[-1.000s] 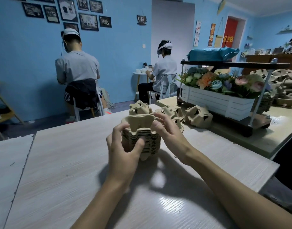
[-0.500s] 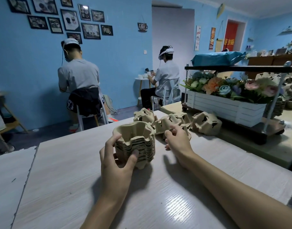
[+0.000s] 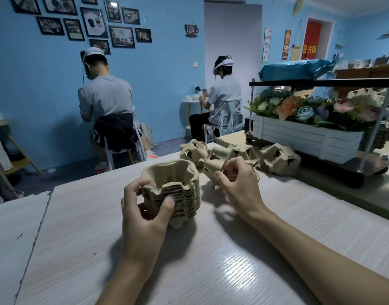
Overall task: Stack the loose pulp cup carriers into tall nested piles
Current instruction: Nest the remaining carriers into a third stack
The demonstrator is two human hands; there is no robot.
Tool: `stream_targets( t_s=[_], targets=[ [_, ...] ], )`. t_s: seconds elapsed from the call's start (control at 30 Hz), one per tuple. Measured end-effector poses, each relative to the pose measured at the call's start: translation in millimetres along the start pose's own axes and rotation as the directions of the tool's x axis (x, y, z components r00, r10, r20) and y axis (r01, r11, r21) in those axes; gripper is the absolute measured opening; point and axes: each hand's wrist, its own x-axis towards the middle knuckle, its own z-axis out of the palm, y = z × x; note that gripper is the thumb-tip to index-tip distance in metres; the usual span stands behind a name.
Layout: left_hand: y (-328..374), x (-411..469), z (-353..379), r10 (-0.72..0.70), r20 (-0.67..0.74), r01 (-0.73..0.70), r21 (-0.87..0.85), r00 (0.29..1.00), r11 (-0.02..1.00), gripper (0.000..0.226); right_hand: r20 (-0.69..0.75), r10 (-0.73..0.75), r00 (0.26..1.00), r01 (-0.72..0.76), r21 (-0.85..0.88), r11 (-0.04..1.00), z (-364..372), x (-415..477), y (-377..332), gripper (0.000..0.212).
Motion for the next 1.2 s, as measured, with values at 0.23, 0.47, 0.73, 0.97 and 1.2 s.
stream_targets(
  t_s=[0.23,0.47,0.73,0.97,1.2],
  targets=[
    [-1.0,4.9,-9.4,-0.028,-0.028,0.027,-0.03,0.999,0.999,0.037,-0.007,0.021,1.0,-0.019,0.127,0.992,6.6,6.3,-2.6,0.035],
    [0.5,6.7,-9.3,-0.017,-0.024,0.016,-0.042,1.0,0.999,0.035,0.155,-0.38,0.912,0.401,-0.142,0.905,-10.1,4.7,6.4,0.024],
    [-3.0,8.1,-10.2,-0.01,-0.035,0.009,-0.027,0.999,1.0,0.041,0.247,-0.354,0.902,0.403,-0.187,0.896,-8.9,-3.2,-8.4,0.036],
    [-0.4,8.1,-11.1,0.011,-0.061,-0.012,-0.02,0.998,1.0,0.034,0.333,-0.391,0.858,0.494,-0.324,0.807,-19.2,-5.4,-10.2,0.023],
    [0.5,6.4,-15.3,0.014,-0.054,-0.014,0.011,0.998,1.0,0.033,0.473,-0.437,0.765,0.615,-0.335,0.713,-12.3,-12.2,-22.4,0.023]
  ],
)
